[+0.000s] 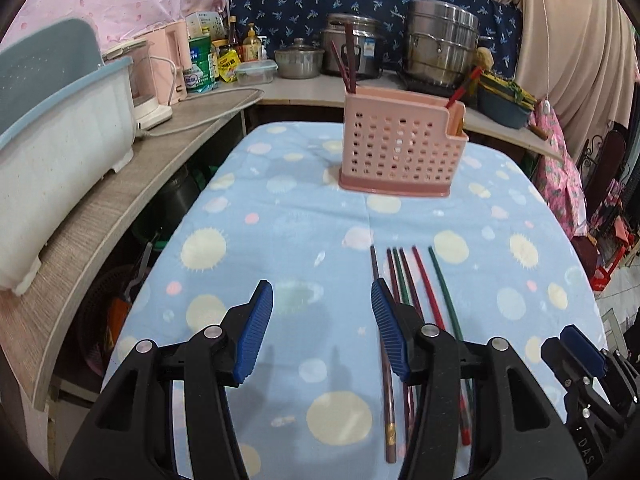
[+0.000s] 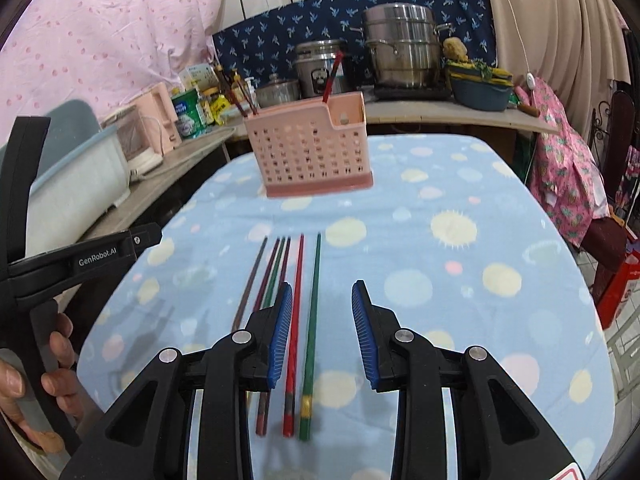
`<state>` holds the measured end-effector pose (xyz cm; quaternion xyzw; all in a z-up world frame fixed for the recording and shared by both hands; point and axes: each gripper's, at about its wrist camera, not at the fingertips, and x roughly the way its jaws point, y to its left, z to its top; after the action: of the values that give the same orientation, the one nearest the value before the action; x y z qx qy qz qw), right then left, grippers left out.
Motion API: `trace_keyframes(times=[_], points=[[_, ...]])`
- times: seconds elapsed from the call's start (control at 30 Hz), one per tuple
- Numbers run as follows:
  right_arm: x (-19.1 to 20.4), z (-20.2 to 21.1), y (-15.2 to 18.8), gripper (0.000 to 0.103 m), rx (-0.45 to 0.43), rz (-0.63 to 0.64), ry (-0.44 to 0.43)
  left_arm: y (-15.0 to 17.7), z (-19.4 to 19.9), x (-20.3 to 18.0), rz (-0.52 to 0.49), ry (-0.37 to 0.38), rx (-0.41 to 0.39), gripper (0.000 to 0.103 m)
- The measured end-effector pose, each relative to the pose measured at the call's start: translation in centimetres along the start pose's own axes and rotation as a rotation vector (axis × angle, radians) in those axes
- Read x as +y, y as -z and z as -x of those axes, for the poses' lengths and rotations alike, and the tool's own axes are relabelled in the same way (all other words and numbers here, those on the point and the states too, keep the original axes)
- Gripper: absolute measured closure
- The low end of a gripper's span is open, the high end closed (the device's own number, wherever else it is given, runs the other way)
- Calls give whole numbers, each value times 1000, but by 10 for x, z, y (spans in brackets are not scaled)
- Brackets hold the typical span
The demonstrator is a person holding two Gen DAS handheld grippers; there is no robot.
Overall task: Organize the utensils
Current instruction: 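Open both grippers and move them back toward the chopsticks on the cloth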
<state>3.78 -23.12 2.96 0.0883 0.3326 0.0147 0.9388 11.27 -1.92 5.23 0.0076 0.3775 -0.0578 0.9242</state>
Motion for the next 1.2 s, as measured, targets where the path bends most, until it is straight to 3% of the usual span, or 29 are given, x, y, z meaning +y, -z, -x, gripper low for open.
trace_keyframes(times=[0.5,1.2], points=[[3,-12,56,72,107,2,-7,52,-12,-4,-21,18,92,54],[10,-31,73,87,169,27,-5,69,-21,0,-24,20,145,54]])
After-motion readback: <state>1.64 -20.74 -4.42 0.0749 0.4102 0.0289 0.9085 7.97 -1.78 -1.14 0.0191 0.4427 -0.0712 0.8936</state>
